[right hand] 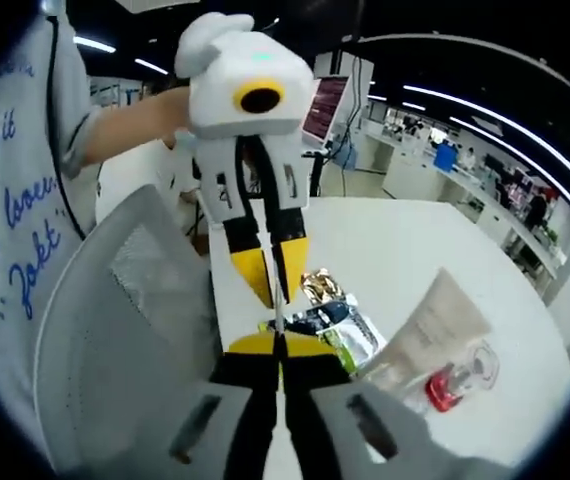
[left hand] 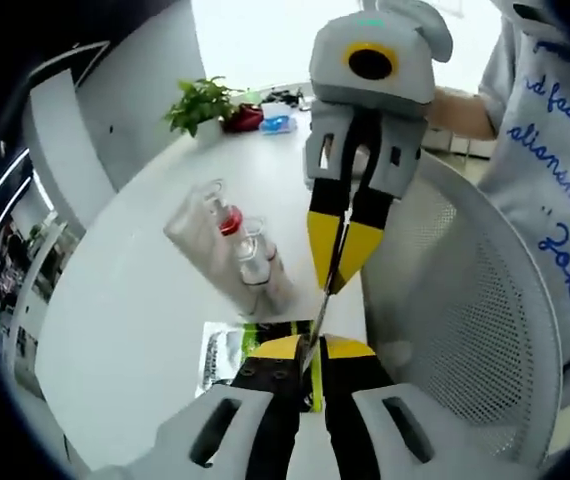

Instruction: Arrange the skincare products in the storage area until every visible bottle or jar stands upright without overlapping.

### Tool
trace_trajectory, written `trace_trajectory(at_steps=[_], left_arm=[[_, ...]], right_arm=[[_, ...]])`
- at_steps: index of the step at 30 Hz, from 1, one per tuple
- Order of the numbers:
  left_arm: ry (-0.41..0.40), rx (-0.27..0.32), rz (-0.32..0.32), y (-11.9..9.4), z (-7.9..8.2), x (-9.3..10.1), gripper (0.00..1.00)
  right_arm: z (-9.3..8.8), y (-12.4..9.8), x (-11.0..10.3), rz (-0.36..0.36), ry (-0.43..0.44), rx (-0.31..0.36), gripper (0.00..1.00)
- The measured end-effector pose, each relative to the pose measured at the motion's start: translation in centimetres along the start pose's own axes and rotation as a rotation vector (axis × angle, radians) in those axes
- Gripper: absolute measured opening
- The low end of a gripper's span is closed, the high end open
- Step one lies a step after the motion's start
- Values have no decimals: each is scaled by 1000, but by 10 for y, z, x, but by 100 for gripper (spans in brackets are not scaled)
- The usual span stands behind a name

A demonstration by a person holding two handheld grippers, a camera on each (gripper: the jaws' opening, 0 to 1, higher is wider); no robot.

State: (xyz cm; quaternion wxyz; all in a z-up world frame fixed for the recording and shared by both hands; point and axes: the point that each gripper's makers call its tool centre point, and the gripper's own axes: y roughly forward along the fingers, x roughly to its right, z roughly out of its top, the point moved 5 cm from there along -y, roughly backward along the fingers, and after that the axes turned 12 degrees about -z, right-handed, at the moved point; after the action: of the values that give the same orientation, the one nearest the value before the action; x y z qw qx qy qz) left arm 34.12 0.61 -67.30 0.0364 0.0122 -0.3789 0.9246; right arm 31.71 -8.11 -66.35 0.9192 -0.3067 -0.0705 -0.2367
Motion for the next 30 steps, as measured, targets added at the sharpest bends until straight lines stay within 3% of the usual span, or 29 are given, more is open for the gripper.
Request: trace_trajectory(at_steps=[6, 11, 18, 22, 30], left_arm=[[-34, 47, -12, 0, 0, 2, 3], [-33, 45, -19, 2, -2, 3, 3], [-100, 80, -39, -1, -1, 4, 0], [-160, 105, -55, -1, -2, 6, 0], [-197, 147, -34, -7, 0, 3, 0]], right_arm=[[-2, -3, 1, 11, 54, 25, 1], [0, -5, 1, 19, 66, 38, 1], [-4, -6, 3, 11, 142, 51, 1], [-8, -5, 4, 6, 183, 47, 1], [-17, -2, 2, 4, 223, 25, 1]])
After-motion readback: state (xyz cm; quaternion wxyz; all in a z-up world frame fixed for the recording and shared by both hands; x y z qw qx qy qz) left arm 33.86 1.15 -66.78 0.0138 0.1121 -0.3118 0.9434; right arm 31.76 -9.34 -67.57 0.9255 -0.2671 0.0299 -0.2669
